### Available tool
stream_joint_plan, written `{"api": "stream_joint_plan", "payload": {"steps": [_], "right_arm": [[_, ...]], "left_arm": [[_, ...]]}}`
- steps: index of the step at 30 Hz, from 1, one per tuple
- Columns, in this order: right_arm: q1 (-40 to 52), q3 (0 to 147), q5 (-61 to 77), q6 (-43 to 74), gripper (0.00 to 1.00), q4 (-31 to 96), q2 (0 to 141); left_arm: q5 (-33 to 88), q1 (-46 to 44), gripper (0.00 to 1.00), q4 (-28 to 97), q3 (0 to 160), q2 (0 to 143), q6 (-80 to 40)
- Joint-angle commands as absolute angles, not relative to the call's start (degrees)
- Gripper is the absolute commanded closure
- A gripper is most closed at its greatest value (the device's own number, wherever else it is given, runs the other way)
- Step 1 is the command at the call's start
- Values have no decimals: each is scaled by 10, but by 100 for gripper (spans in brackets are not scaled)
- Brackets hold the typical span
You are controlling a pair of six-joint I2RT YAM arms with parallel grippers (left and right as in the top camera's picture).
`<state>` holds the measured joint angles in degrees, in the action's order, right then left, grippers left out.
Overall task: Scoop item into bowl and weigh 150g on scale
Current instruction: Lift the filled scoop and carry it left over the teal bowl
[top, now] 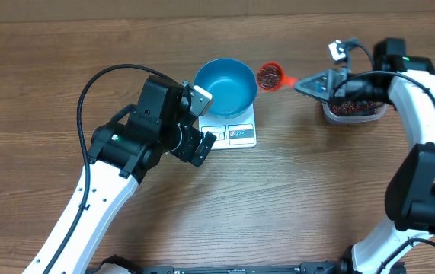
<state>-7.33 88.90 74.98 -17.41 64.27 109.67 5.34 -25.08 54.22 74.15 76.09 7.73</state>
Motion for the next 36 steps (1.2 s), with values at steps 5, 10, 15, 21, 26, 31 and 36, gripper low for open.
{"api": "stream_joint_plan", "payload": {"steps": [5, 10, 15, 21, 26, 31, 36], "right_arm": [[-12, 922, 711, -52, 96, 552, 1071], [34, 929, 659, -42, 96, 526, 1070], [60, 940, 591, -13, 96, 518, 1070], [68, 954, 572, -1, 96, 514, 1070], [68, 974, 568, 11, 97, 513, 1070], [68, 976, 563, 11, 96, 513, 1070], [68, 976, 540, 11, 96, 516, 1070]], "left_arm": [[49, -250, 0, 542, 736, 756, 88], [49, -250, 0, 542, 736, 756, 88], [49, -250, 0, 542, 736, 756, 88], [49, -250, 0, 542, 736, 756, 88], [49, -250, 1, 542, 736, 756, 88], [49, -250, 1, 542, 736, 756, 88], [49, -250, 0, 542, 736, 756, 88]]}}
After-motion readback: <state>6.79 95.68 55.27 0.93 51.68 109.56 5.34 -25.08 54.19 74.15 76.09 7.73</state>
